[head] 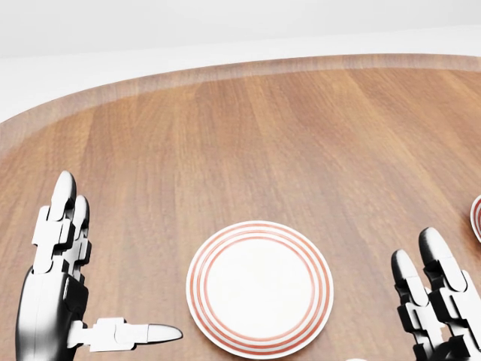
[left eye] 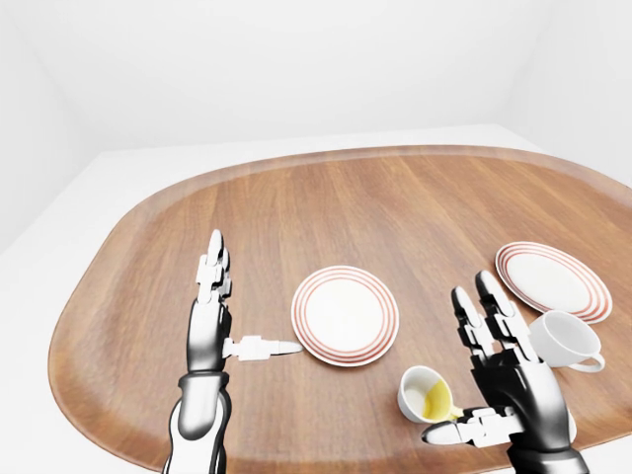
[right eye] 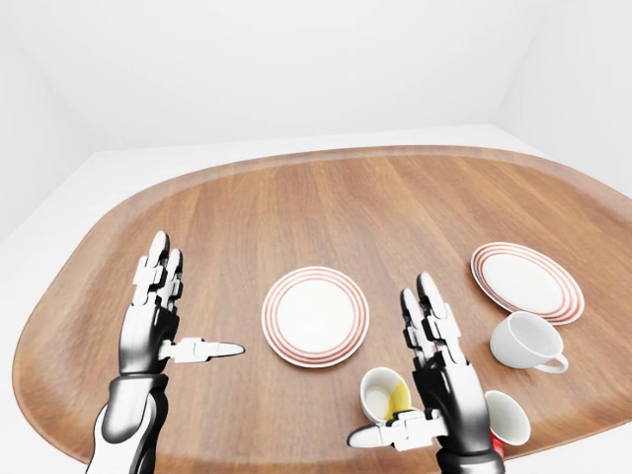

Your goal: Put the red mug on the left plate.

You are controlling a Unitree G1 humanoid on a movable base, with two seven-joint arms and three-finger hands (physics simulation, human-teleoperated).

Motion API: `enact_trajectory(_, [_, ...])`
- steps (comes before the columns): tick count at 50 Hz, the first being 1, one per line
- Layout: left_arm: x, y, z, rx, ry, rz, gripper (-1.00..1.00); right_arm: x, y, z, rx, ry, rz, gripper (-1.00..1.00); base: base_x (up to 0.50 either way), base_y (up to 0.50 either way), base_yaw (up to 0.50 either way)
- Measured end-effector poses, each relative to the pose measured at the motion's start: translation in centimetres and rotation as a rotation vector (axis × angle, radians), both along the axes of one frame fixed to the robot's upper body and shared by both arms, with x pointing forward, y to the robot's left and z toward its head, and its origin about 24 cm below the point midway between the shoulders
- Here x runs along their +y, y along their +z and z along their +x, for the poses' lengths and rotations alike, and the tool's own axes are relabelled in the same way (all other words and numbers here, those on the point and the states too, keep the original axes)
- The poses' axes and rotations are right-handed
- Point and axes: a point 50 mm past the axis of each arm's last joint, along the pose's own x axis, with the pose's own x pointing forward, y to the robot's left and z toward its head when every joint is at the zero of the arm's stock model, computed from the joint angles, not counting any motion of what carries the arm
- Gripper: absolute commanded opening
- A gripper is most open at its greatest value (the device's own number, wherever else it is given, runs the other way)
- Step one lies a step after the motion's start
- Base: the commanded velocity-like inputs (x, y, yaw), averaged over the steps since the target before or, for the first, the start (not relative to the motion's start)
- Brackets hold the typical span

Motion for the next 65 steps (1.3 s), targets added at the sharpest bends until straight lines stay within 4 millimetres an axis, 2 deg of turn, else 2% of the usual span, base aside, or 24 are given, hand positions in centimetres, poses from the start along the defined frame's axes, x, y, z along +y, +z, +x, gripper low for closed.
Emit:
enact_trajectory(7, [0.0,-0.1,0.0,0.004,0.001,0.0,1.0,-0.3,0.1,0.0,-0.014,-0.013,0.018,1.0,0.0,0.03,0.0])
enact_trajectory(15, [0.0,-0.2,0.0,0.009,0.001,-0.002,1.0,-0.2,-0.1,0.0,-0.006,-0.001,0.011,1.0,0.11,0.49,0.0])
enact_trajectory(25, [0.1,-0.3,-0.1,0.012,0.002,0.002,1.0,-0.2,-0.1,0.0,-0.007,0.0,0.018,1.0,0.03,0.0,0.0])
enact_trajectory(52, [0.0,-0.3,0.0,0.012,-0.001,-0.002,1.0,0.7,-0.1,-0.2,0.01,0.057,0.007,1.0,0.49,-0.08,0.0])
enact_trajectory(57, [0.0,-0.3,0.0,0.012,-0.002,-0.002,1.0,0.5,-0.3,-0.3,0.022,0.032,0.006,1.0,0.0,0.0,0.0])
enact_trajectory(62, [0.0,0.0,0.1,0.002,-0.003,-0.003,1.0,-0.1,-1.3,0.0,0.09,-0.061,-0.057,1.0,0.0,0.0,0.0])
enact_trajectory(65, [0.0,0.2,0.1,-0.008,-0.004,-0.002,1.0,-0.8,0.1,0.7,0.066,-0.122,-0.193,1.0,0.0,0.0,0.0])
